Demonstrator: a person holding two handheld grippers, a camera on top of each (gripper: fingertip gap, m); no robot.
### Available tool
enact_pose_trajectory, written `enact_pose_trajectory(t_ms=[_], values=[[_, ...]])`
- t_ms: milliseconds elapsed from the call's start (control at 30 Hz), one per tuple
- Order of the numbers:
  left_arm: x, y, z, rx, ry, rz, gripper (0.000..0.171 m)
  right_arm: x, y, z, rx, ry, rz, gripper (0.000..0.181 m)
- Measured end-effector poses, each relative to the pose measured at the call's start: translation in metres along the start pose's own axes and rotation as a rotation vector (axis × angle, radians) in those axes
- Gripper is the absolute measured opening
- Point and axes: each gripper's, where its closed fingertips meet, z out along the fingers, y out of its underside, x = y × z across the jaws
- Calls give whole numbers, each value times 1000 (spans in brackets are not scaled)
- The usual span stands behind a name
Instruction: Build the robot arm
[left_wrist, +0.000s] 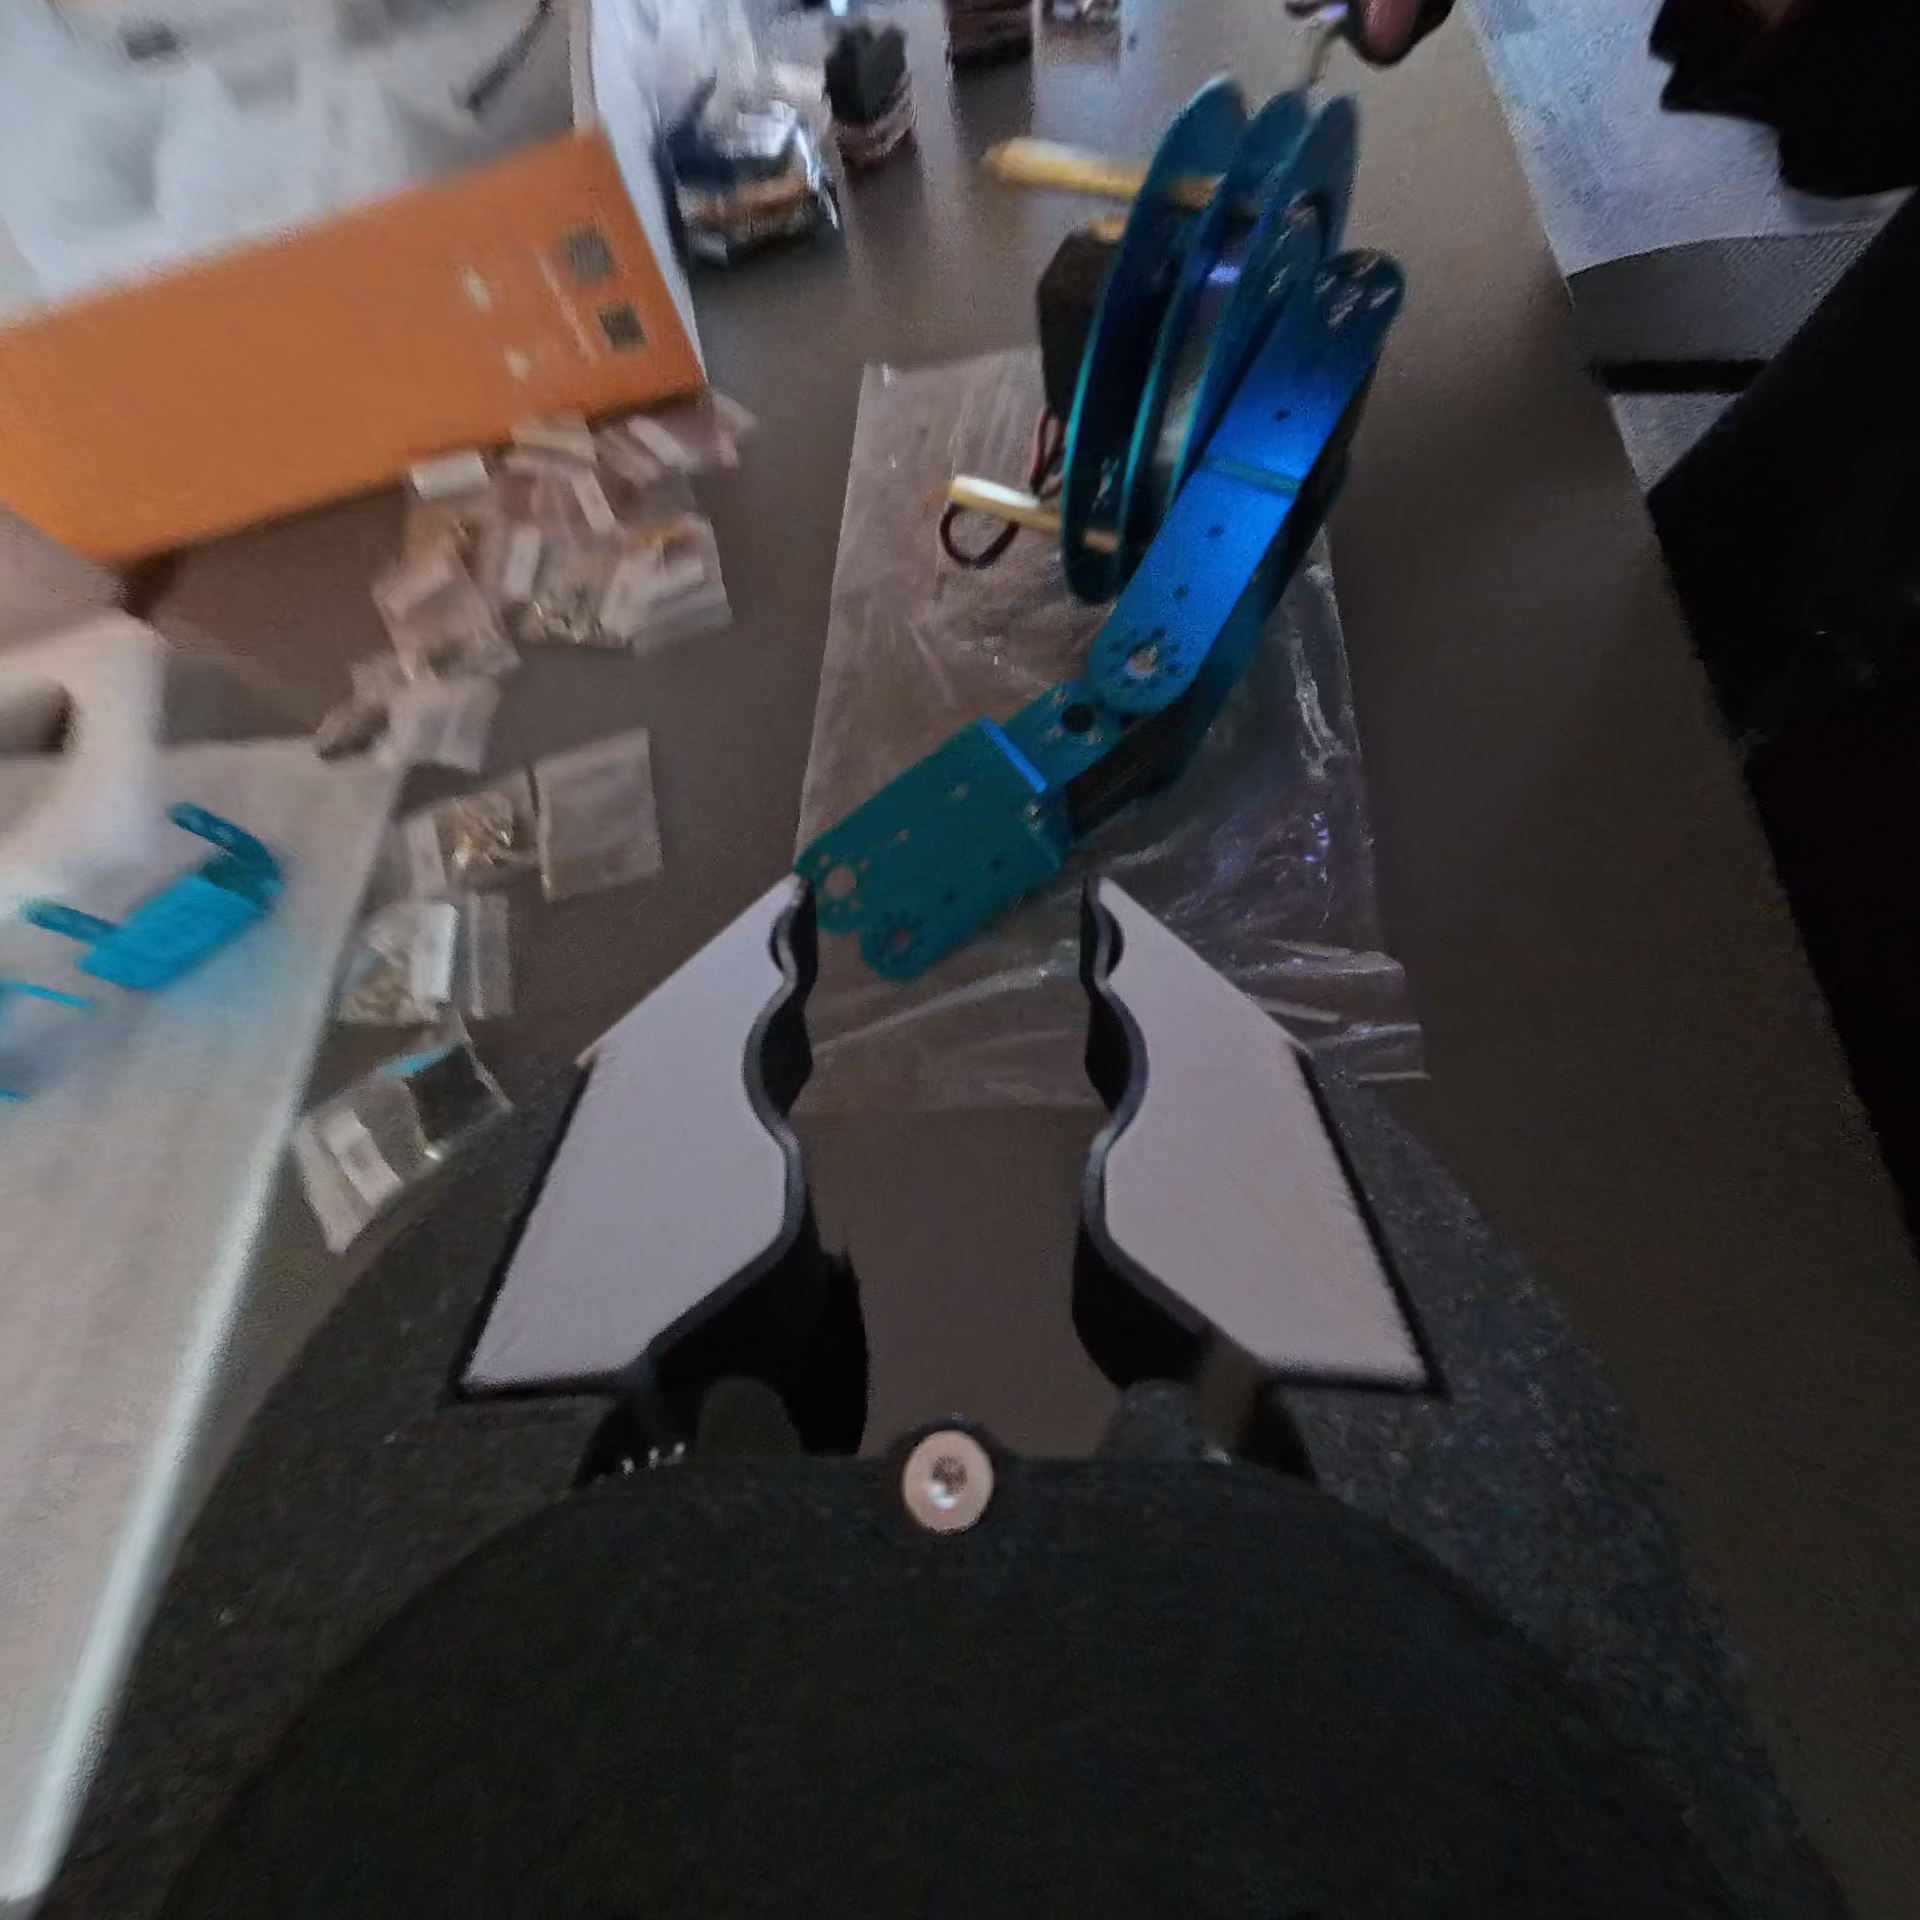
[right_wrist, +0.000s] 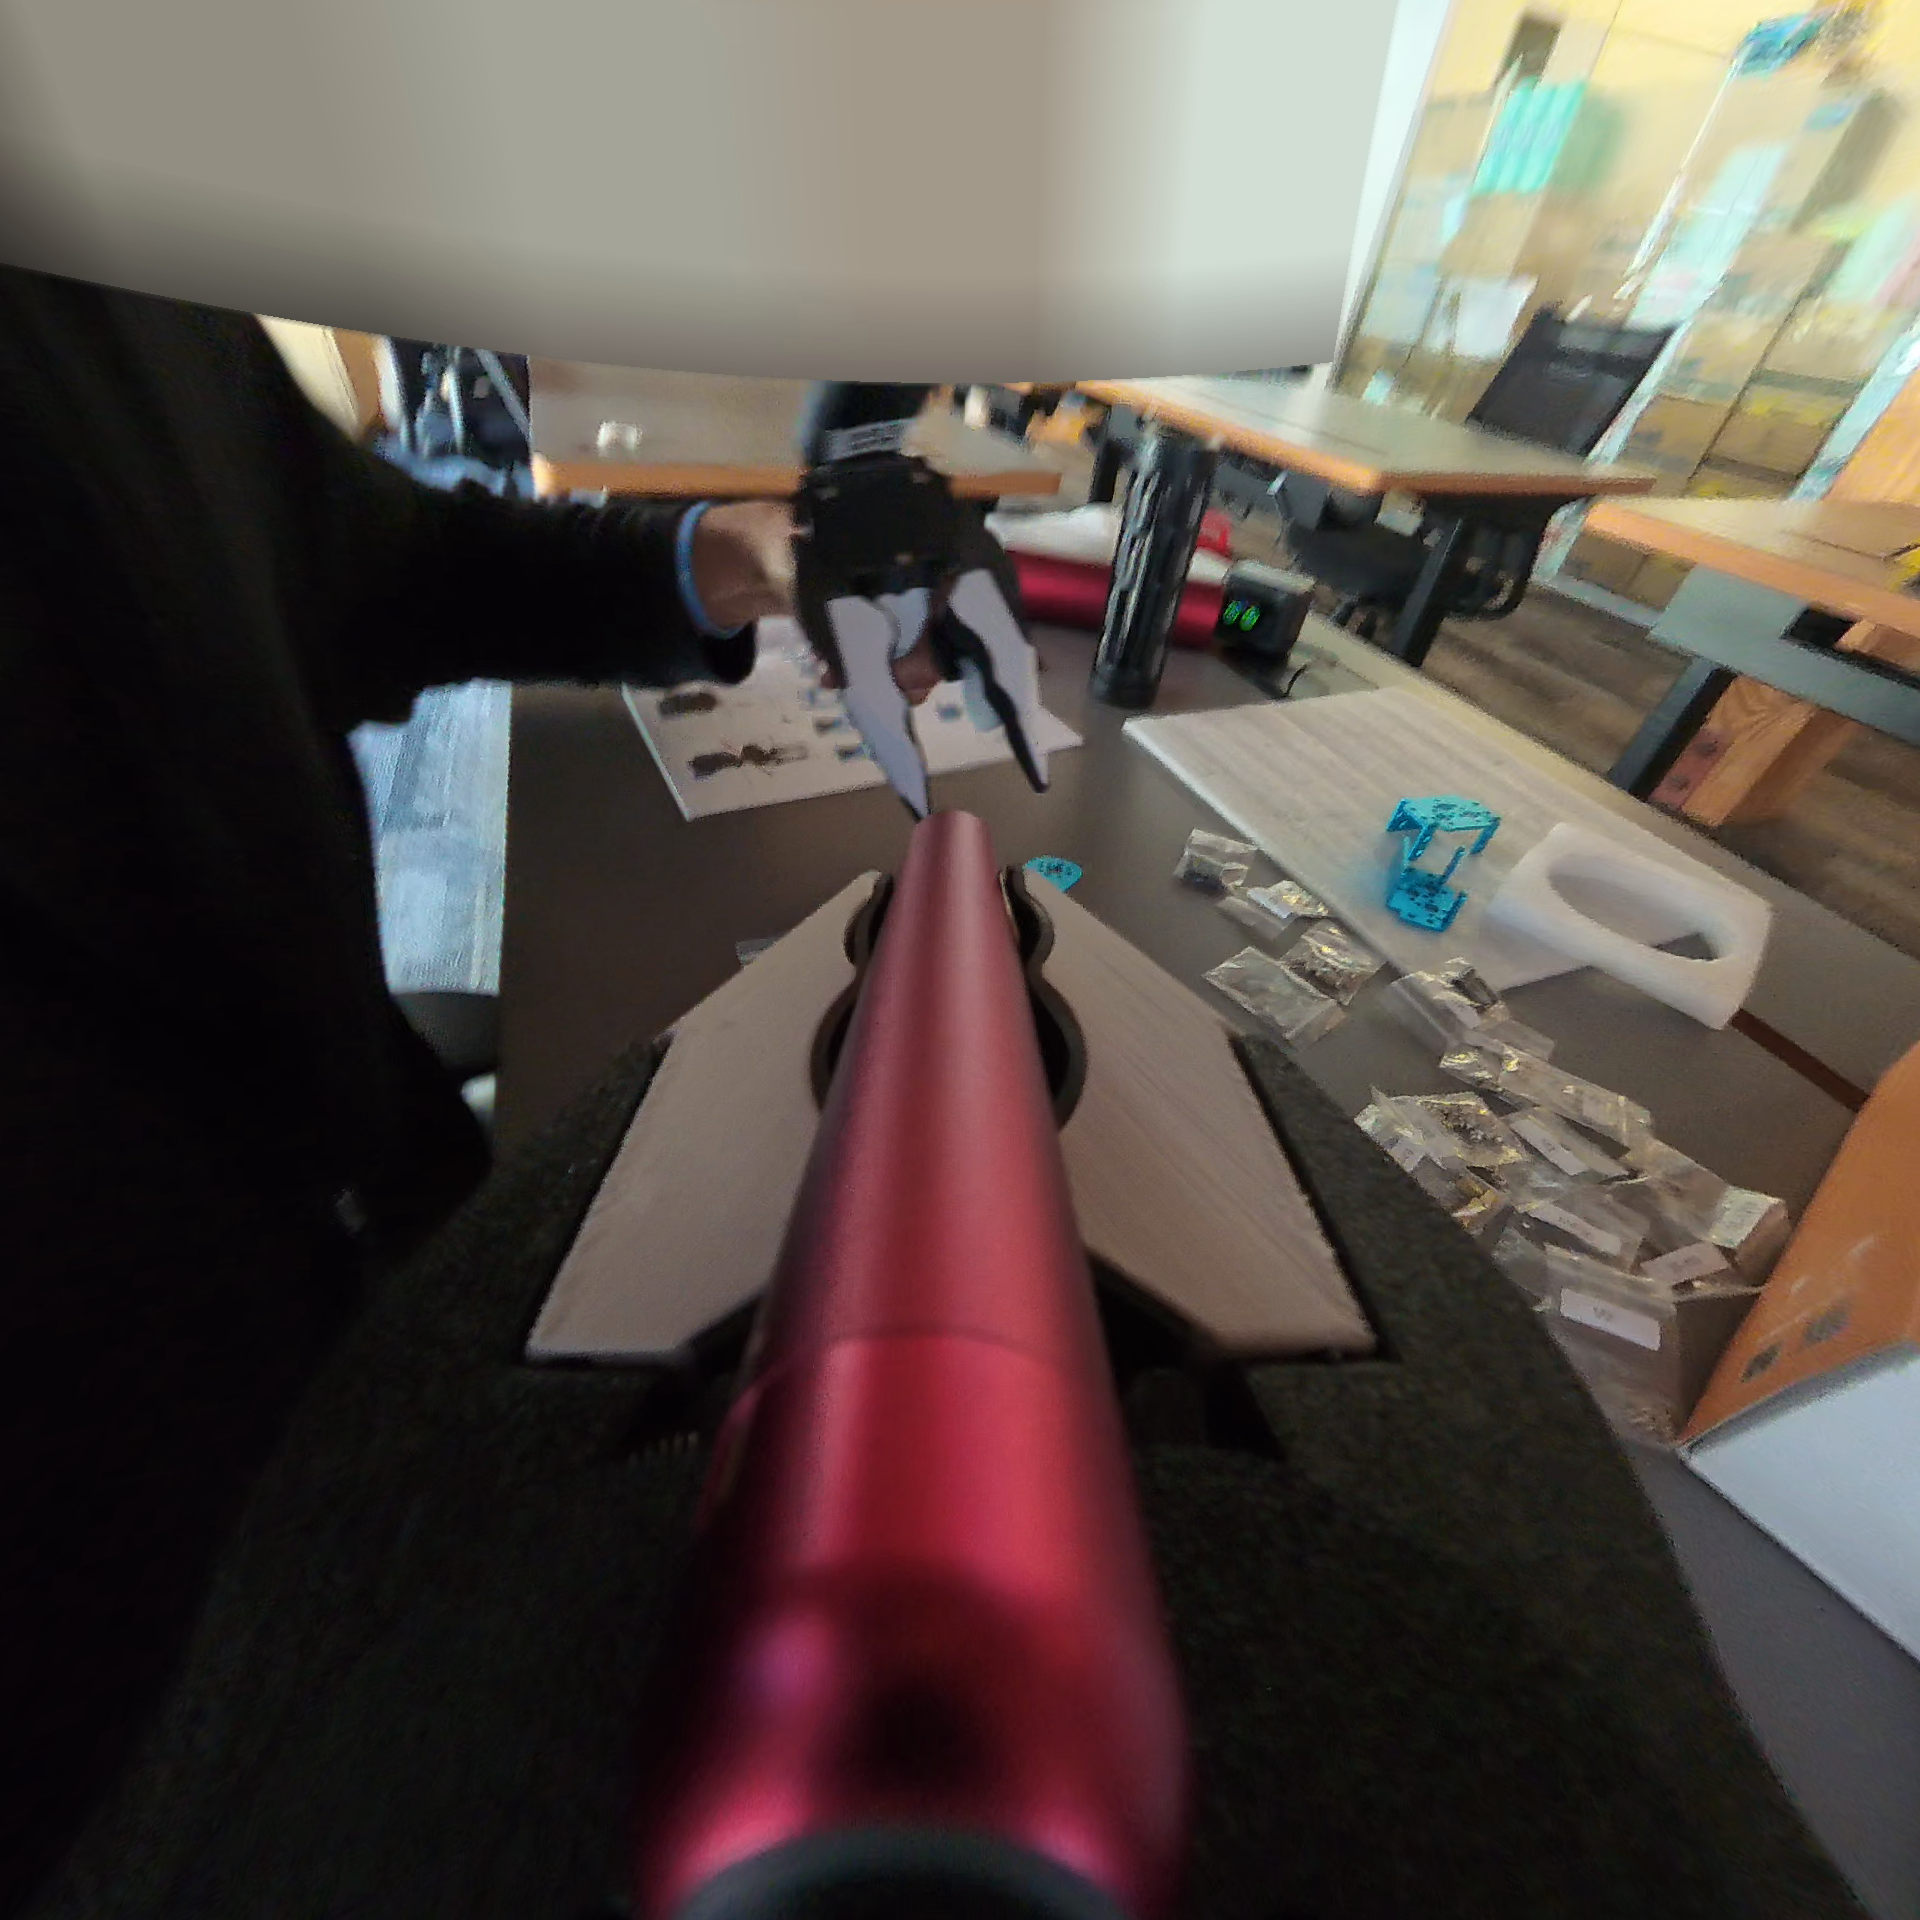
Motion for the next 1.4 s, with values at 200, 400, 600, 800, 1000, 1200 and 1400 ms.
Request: enact_pose_trajectory(t_ms=[200,400,600,800,1000,1200,1400], values=[[17,-6,7,185,31,-331,50,35,-4,31,-202,-128,-97,22],[31,-11,23,248,-207,-502,49,43,9,63,-298,-517,-192,21],[14,-2,28,292,-90,-773,47,51,6,80,-285,-757,-162,20],[3,1,38,368,37,-980,46,48,7,87,-297,-857,-191,20],[-3,3,39,414,66,-1127,31,42,24,93,-381,-884,-191,22],[-4,-4,45,502,59,-1240,26,37,33,93,-428,-877,-219,20],[-5,0,43,556,-35,-1310,14,38,29,93,-461,-835,-245,22]])
